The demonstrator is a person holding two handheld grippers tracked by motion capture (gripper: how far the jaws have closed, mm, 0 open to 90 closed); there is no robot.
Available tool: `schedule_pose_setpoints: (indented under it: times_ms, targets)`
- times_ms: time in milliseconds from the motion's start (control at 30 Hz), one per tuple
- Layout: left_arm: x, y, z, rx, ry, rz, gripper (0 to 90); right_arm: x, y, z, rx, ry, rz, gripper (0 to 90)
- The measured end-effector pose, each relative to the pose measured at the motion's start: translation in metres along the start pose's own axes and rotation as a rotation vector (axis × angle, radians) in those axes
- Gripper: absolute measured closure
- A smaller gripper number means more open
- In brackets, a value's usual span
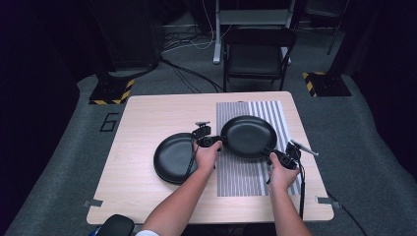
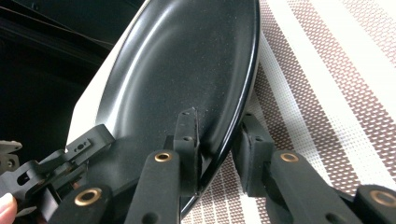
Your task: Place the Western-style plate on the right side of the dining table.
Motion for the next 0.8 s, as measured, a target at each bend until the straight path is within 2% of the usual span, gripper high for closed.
schedule_pose_setpoints:
  times_ms: [67,433,467,633,700,800]
  targets:
    - [-0.001,-0.001,-0.002,0.001,-0.003,0.014,72.8,-0.001,0.0,0.0,0.01,0.0,-0.007,72.0]
    - [0.001,-0.004,-0.004,0.0,-0.001,0.038,72.5,-0.004,-0.004,0.0,0.024,0.007,-0.013,71.7]
    - [0.003,-0.005,-0.004,0.007,-0.016,0.048,72.3,-0.004,-0.006,0.0,0.026,0.006,-0.013,71.7]
    - [0.004,-0.008,-0.005,0.008,-0.012,0.06,71.9,-0.007,-0.01,0.001,0.037,-0.001,-0.017,71.6]
    - [0.005,-0.009,-0.005,0.013,-0.029,0.071,71.7,-0.008,-0.012,0.001,0.039,-0.005,-0.02,71.6]
    - [0.005,-0.01,-0.006,0.017,-0.023,0.086,71.6,-0.009,-0.014,0.001,0.042,-0.005,-0.026,71.4]
Point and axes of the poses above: each handheld gripper's, and its own axes: y roughly backward along the jaws, z roughly out of its top, x roughly to its left, the point moved 5 cm from there along -y, roughly forward along the jaws, and after that the axes turned 8 degrees about -y, right-handed, at the moved point
